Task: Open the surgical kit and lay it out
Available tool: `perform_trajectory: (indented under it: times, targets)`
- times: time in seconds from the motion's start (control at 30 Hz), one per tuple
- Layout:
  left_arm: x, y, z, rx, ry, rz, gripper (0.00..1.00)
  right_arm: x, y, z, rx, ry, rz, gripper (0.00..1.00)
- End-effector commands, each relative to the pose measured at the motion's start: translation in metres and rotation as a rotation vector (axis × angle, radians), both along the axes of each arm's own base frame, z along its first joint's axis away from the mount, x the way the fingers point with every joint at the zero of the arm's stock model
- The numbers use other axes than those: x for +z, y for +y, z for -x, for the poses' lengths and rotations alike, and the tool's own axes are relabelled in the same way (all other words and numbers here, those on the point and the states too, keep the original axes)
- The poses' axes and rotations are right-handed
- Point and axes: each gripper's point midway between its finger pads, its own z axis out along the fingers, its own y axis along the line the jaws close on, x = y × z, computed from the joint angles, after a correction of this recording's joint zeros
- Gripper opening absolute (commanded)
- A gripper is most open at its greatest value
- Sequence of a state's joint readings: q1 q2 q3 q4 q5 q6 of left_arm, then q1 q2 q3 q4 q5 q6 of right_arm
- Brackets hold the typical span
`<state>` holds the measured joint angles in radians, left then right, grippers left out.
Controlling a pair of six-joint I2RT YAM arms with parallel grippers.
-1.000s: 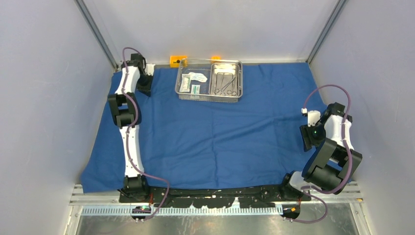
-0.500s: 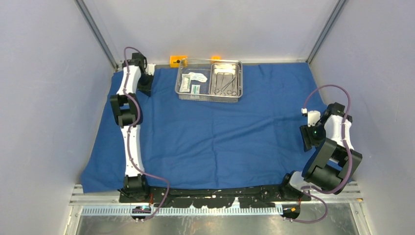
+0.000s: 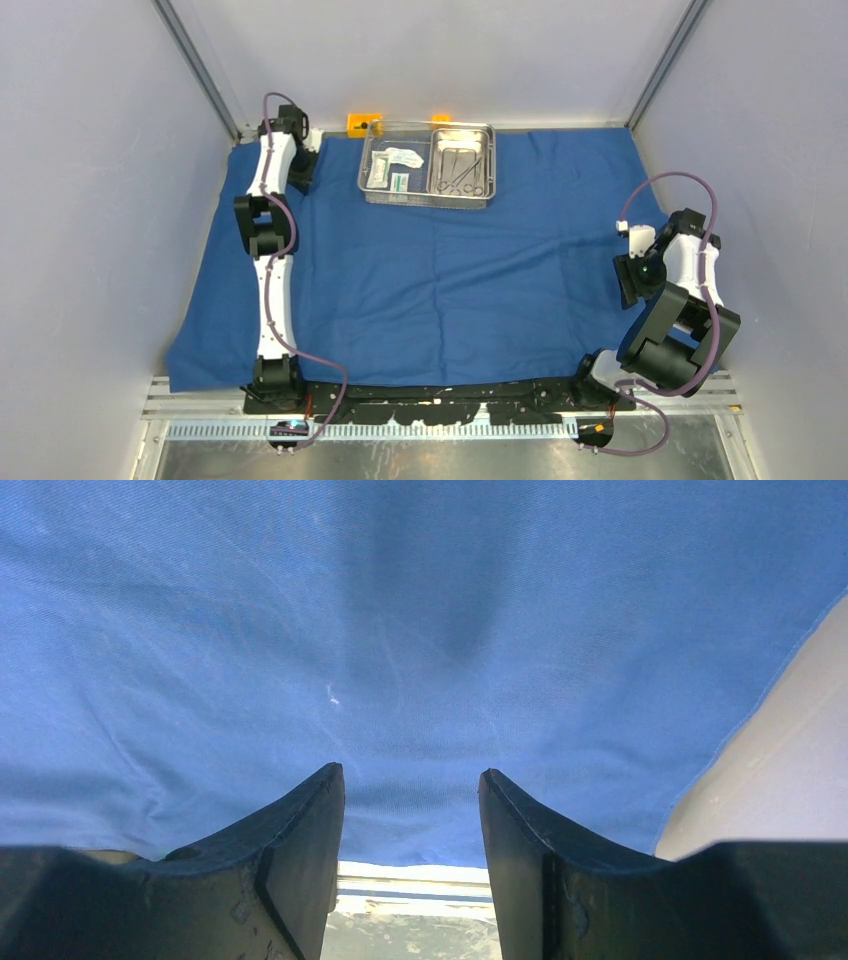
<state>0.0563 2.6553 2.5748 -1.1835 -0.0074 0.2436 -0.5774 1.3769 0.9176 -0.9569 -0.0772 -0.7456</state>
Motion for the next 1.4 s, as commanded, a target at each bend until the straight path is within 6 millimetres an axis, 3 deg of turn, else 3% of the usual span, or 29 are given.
perform_trajectory:
  times: [0.0,0.3,0.67,1.2,1.37]
  targets:
    - [-0.021,0.026,-0.024,0.02,-0.061,-0.085,0.0,0.011,-0.004,-0.009,-0.012,-0.032,0.007,0.57]
    - [-0.009,0.038,-0.037,0.028,-0.118,-0.144,0.0,0.012,-0.005,-0.007,-0.012,-0.024,0.009,0.57]
    - [-0.005,0.067,-0.043,0.057,-0.146,-0.204,0.0,0.014,-0.005,-0.008,-0.015,-0.025,0.007,0.57]
    - [0.005,0.061,-0.072,0.044,-0.255,-0.254,0.0,0.019,-0.004,-0.011,-0.023,-0.033,-0.002,0.57]
    - [0.004,0.054,-0.067,0.031,-0.236,-0.237,0.0,0.02,-0.004,-0.01,-0.023,-0.031,0.002,0.57]
